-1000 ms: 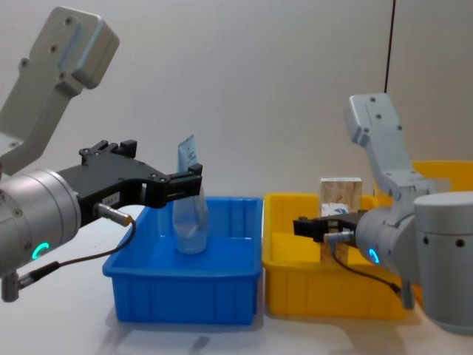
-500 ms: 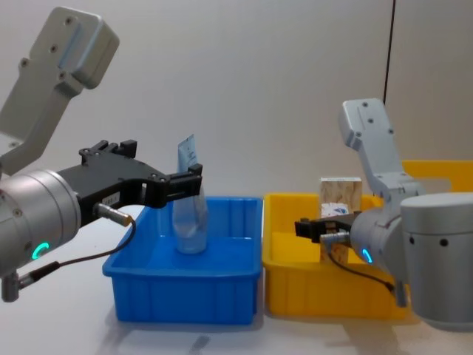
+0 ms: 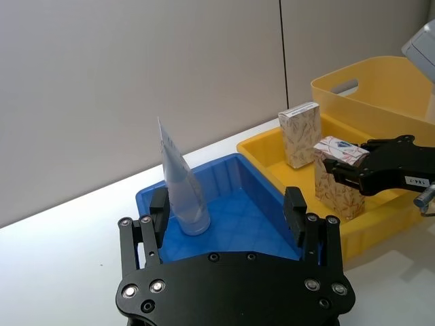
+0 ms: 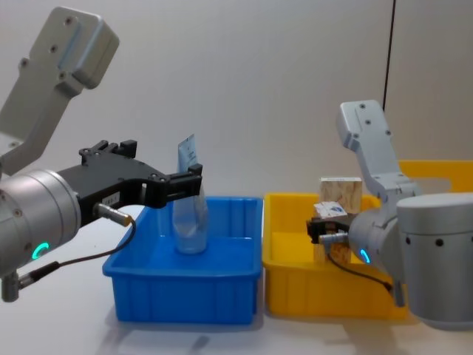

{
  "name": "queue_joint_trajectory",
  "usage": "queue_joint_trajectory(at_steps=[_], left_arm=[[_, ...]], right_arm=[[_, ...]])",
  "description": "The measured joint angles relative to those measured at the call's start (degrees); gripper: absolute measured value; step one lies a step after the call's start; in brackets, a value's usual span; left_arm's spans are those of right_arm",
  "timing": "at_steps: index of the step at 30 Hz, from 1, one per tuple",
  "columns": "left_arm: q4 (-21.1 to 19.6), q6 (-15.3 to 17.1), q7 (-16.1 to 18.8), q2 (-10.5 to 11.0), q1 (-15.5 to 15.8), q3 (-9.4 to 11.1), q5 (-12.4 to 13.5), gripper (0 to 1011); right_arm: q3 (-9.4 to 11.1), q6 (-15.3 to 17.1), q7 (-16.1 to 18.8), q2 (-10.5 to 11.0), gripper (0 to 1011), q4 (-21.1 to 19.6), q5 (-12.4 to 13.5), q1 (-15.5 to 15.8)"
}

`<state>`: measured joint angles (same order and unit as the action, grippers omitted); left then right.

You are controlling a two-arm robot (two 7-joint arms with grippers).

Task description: Bimanual collaborative sorting of washing and personal care products

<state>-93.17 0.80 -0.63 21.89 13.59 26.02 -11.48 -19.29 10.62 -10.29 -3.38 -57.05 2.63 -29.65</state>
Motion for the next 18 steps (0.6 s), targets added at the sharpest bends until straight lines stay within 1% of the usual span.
queue_joint_trajectory(at_steps=[1,2,3,6,12,18], left_arm=[[0.0,0.0,0.0,0.0,0.0,0.0,0.0,1001],[0.0,0.0,0.0,0.0,0.0,0.0,0.0,1001],[0.0,0.0,0.0,0.0,0.0,0.0,0.0,1002],[0.0,0.0,0.0,0.0,0.0,0.0,0.0,1001],[0.0,0.0,0.0,0.0,0.0,0.0,0.0,1001],[0.0,0.0,0.0,0.0,0.0,0.0,0.0,1001]], right_arm=[[0.0,0.0,0.0,0.0,458,0.1,0.0,0.0],[0.0,0.0,0.0,0.0,444,0.1,0.0,-0.1],[0.0,0.0,0.0,0.0,400,0.2,0.0,-0.1],[0.0,-0.1,0.0,0.0,368,0.2,-0.1,-0.1],[0.2,-1.0,0.2,0.0,364,-0.3,-0.1,0.1],[0.4,-3.2,1.1,0.2,364,-1.7,0.0,0.7]])
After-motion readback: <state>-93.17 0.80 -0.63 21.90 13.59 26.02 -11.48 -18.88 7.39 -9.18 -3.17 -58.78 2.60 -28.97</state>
